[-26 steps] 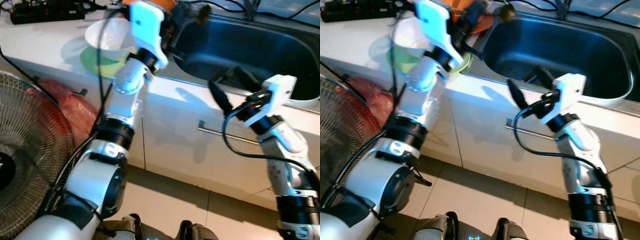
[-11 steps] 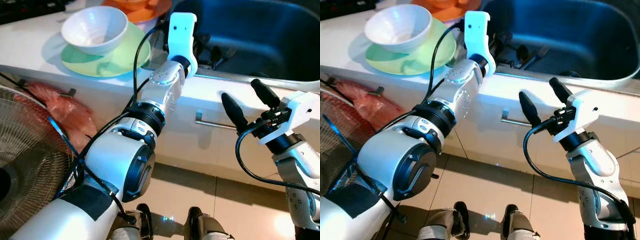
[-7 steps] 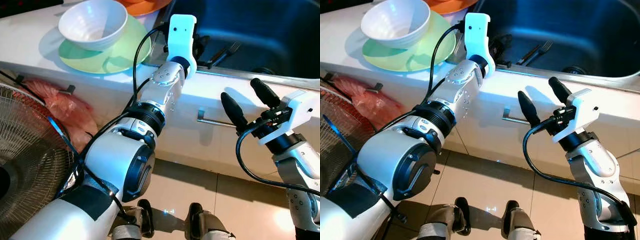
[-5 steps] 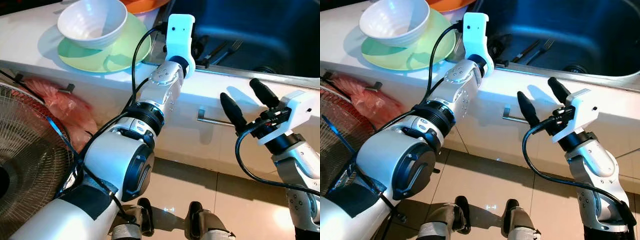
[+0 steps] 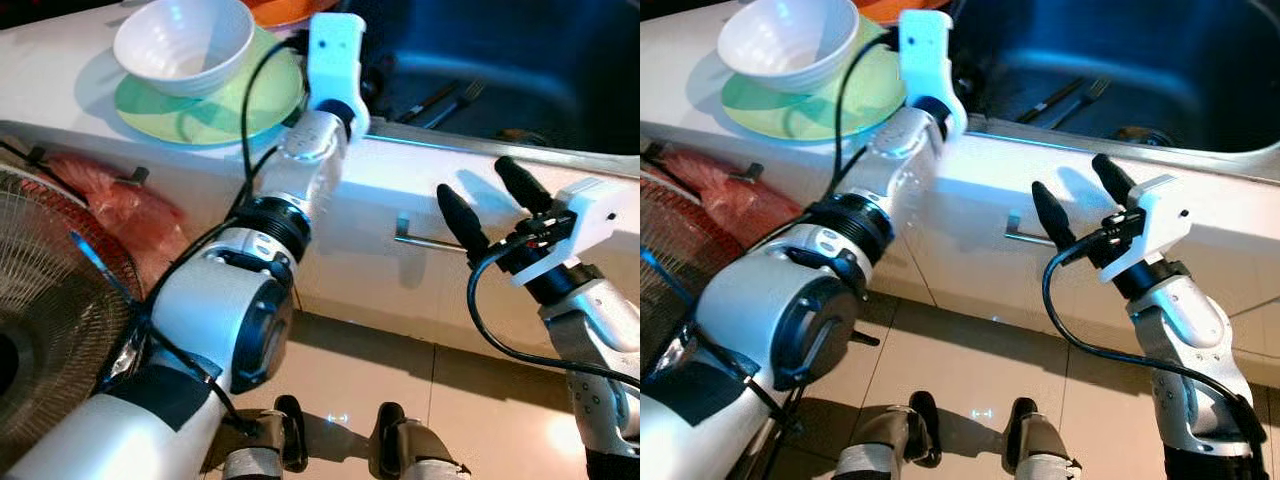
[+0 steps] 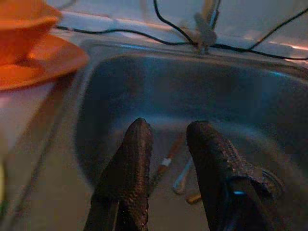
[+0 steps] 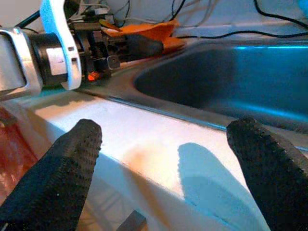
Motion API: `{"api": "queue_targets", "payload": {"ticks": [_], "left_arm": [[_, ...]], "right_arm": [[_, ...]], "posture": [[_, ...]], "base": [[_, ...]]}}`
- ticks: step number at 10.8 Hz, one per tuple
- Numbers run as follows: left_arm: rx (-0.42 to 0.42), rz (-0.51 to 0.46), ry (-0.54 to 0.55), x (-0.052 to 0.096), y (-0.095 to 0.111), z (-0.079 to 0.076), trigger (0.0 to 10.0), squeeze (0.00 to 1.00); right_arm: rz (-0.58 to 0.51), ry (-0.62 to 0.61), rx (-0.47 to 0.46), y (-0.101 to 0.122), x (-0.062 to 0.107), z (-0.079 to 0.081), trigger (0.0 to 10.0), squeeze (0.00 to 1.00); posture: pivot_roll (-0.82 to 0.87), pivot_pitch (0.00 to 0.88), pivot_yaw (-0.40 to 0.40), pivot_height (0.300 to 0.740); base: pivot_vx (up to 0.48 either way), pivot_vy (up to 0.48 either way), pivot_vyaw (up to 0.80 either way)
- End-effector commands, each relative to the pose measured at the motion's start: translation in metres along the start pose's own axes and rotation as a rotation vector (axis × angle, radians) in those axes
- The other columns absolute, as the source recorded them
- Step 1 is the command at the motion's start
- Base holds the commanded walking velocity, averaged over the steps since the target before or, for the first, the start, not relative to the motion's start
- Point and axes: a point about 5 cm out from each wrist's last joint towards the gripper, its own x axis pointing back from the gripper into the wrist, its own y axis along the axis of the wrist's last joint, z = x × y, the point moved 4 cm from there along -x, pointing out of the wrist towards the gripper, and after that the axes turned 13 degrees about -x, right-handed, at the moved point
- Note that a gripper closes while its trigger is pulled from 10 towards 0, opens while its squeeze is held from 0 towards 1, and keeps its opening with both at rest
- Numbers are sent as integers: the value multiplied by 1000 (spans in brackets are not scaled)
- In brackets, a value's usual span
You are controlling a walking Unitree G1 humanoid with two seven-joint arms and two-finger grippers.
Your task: Kitchen organization
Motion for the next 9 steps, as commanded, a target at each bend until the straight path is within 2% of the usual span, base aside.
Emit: {"api": "queue_targets", "payload": {"ticks": [1, 4, 5, 6, 8, 9], "left_arm": [[-21, -21, 17, 1, 2, 8, 10000, 0], [-103, -127, 110, 9, 19, 51, 10000, 0], [-147, -182, 157, 14, 30, 69, 10000, 0], [-201, -224, 169, 18, 39, 76, 10000, 0], [-250, -300, 133, 22, 56, 72, 10000, 0], [-271, -321, 126, 27, 61, 74, 10000, 1000]], "right_arm": [[1, 7, -4, -1, 1, 0, 10000, 0], [-3, 28, -15, -4, -9, -1, 10000, 0], [-3, 36, -18, -6, -12, -2, 10000, 0], [-5, 41, -19, -6, -15, -3, 10000, 0], [-9, 45, -16, -6, -17, -5, 10000, 0], [-13, 48, -14, -5, -19, -6, 10000, 0]], "posture": [[-106, 284, 61, 740], [-61, 257, 45, 740], [-47, 243, 39, 740], [-42, 232, 35, 740], [-34, 221, 29, 740], [-24, 222, 24, 740]], "base": [[0, 0, 0], [0, 0, 0], [0, 0, 0], [0, 0, 0], [0, 0, 0], [0, 0, 0]]}}
